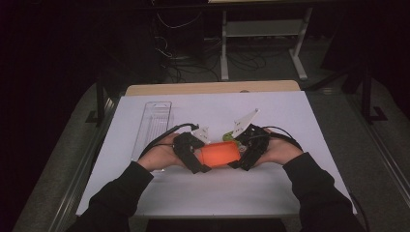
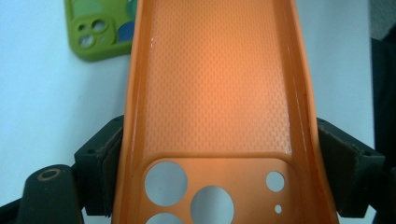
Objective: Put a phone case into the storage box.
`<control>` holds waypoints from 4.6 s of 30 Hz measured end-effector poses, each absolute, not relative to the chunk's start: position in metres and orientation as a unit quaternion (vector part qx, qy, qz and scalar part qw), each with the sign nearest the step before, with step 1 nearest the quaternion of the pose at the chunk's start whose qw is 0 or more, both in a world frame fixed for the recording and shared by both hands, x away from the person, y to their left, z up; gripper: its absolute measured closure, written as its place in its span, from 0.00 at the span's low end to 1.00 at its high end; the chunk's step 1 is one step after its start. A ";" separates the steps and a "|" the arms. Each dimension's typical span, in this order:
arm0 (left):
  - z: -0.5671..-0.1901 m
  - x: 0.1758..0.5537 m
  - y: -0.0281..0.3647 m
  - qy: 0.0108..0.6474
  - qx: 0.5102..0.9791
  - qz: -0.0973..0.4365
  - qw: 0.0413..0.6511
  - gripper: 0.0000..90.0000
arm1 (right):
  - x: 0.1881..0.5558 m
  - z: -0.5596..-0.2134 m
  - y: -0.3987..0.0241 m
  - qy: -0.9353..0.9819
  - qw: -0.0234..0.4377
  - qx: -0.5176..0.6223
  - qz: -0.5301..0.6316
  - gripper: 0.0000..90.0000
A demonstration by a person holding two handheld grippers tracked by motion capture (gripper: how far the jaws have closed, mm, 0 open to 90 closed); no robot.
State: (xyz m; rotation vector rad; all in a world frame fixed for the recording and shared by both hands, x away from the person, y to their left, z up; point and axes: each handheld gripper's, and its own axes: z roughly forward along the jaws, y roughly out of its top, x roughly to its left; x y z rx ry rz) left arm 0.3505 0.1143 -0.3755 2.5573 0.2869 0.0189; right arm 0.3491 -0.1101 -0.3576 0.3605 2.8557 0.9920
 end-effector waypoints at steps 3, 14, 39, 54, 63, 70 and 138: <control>-0.379 0.351 0.115 0.133 0.951 0.014 0.279 0.18 | 0.350 -0.360 -0.118 0.932 0.057 0.140 0.330 0.02; -0.387 0.352 0.119 0.228 0.932 0.044 0.278 0.18 | 0.347 -0.378 -0.140 0.893 0.056 0.278 0.349 0.01; -0.392 0.357 0.128 0.292 0.912 0.047 0.283 0.18 | 0.327 -0.413 -0.135 0.827 0.093 0.379 0.406 0.00; -0.392 0.357 0.129 0.283 0.915 0.039 0.286 0.18 | 0.321 -0.417 -0.127 0.847 0.185 0.332 0.371 0.00; -0.392 0.356 0.129 0.285 0.913 0.035 0.289 0.18 | 0.318 -0.417 -0.126 0.852 0.221 0.308 0.361 0.00; -0.392 0.356 0.129 0.279 0.916 0.037 0.286 0.18 | 0.315 -0.417 -0.123 0.857 0.255 0.287 0.345 0.00; -0.391 0.353 0.128 0.261 0.927 0.032 0.268 0.18 | 0.283 -0.431 -0.084 0.821 0.537 -0.015 0.193 0.02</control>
